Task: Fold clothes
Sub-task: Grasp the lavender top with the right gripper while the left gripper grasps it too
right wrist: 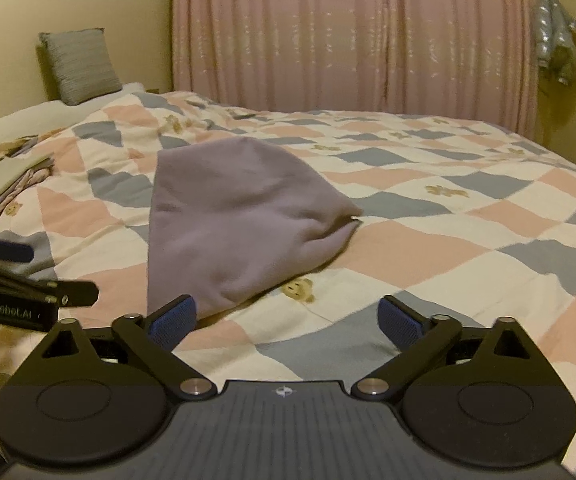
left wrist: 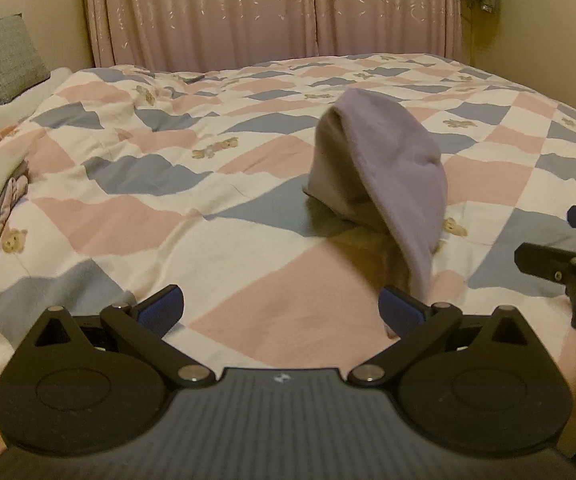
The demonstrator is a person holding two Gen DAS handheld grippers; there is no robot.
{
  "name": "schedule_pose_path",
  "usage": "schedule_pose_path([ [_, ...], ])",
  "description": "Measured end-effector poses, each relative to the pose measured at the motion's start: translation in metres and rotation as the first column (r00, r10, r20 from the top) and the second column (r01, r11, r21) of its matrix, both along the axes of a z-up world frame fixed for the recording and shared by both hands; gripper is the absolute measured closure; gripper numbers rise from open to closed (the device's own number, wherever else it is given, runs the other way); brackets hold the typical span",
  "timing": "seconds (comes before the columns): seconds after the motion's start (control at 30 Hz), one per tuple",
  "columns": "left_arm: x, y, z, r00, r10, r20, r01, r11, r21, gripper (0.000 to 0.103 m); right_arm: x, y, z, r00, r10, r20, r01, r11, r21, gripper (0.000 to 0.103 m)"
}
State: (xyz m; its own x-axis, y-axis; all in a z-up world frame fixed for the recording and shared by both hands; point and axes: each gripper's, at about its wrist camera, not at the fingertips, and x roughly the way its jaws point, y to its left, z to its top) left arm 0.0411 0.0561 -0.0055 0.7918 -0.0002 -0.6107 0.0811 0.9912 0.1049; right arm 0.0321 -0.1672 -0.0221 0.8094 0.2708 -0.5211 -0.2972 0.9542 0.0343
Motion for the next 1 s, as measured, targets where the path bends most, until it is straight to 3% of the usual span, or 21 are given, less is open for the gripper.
schedule_pose_path([
  [0.13,0.011,0.005,0.002,0.999,-0.052,0.015,0.052,0.998,0.037,0.001,0.012,0.015,-0.006,0.998,0.065,0.02,-0.064,0.997,-0.03,0.017],
  [0.47,0.049,0.009,-0.009,0.993,-0.12,0.011,0.12,0.992,0.047,0.001,0.079,0.041,-0.029,0.972,0.233,0.002,-0.231,0.966,-0.118,0.022],
  [0.67,0.068,0.011,-0.016,0.99,-0.141,0.016,0.141,0.99,0.027,0.0,0.11,0.052,-0.045,0.965,0.259,-0.034,-0.261,0.958,-0.119,0.047],
  [0.7,0.071,0.011,-0.017,0.989,-0.146,0.018,0.145,0.989,0.024,0.0,0.113,0.053,-0.046,0.965,0.26,-0.034,-0.262,0.957,-0.121,0.054],
  [0.73,0.073,0.011,-0.018,0.988,-0.152,0.021,0.152,0.988,0.021,0.001,0.115,0.054,-0.048,0.965,0.261,-0.035,-0.264,0.957,-0.123,0.07],
  [0.83,0.078,0.012,-0.018,0.985,-0.171,0.031,0.17,0.985,0.013,0.0,0.12,0.051,-0.048,0.971,0.236,-0.027,-0.237,0.962,-0.132,0.1],
  [1.0,0.081,0.013,-0.017,0.977,-0.207,0.045,0.207,0.978,0.003,0.0,0.114,0.039,-0.034,0.974,0.227,0.003,-0.224,0.964,-0.141,0.103],
])
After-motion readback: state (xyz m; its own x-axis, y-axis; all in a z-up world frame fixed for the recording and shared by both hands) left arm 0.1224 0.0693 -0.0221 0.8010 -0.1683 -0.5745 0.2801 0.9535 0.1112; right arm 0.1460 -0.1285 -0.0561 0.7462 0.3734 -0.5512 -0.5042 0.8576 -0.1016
